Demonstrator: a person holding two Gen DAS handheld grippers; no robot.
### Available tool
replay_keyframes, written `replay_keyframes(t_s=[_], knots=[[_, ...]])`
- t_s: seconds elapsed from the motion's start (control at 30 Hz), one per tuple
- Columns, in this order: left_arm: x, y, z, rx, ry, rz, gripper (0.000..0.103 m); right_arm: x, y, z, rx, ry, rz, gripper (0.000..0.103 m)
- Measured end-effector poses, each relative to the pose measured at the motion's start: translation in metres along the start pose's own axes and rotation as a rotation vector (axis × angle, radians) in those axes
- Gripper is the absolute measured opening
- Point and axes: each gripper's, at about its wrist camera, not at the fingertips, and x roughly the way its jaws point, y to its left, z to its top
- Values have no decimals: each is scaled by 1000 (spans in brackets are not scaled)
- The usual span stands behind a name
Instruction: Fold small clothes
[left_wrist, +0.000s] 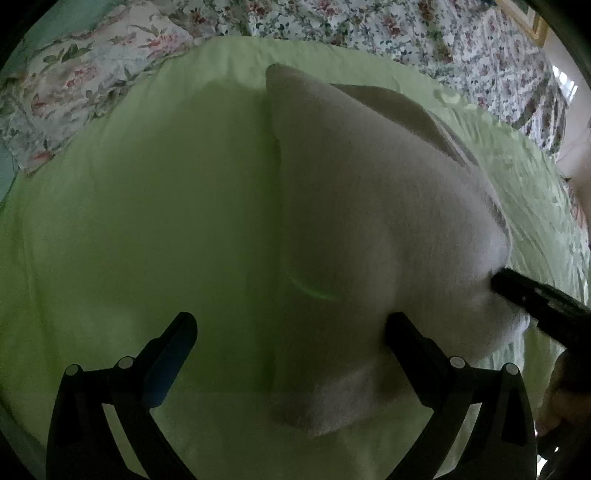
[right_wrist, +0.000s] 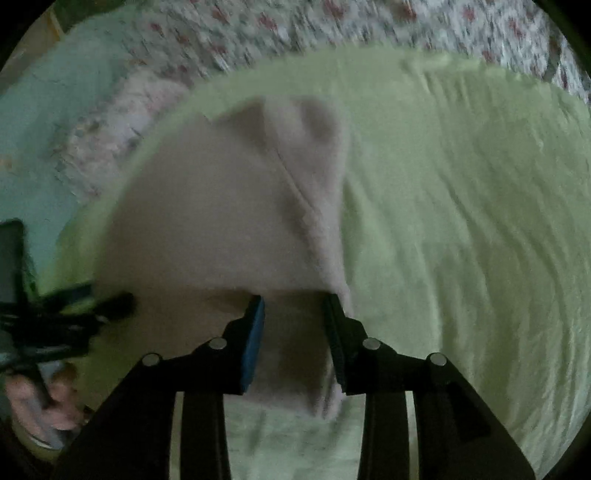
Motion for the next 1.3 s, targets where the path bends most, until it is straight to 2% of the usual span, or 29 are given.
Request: replay_keyframes(t_s=[0.13,0.2,0.27,0.4,0.57,0.77,0.87,1.3], knots=[[-13,2,-8,12,-12,21,102,-16,0,1,20,-27,13,35],[-18,4,-11,14,-18,34,102,-29,3,1,9,-48,4,39],[-26,3,-16,18,-27,48,102,-39,7,-3,10,-60,7,51],[-42,0,-27,41,-42,79,102,-54,19,-14,-16,-73,6,64],[-61,-8,-38,84,-84,126,102,-69,30,-36,-70,-87,-11,87],[-79,-19,-53,130,-127,141,102,-78,35,-53,-115,-85,-16,96],[-80,-24,-54,146,-129,142,102,-76,37,-57,-129,-75,-14,97],[-75,-31,-36,161,-128,137,102,-61,46,-38,-160,-44,-10,98]])
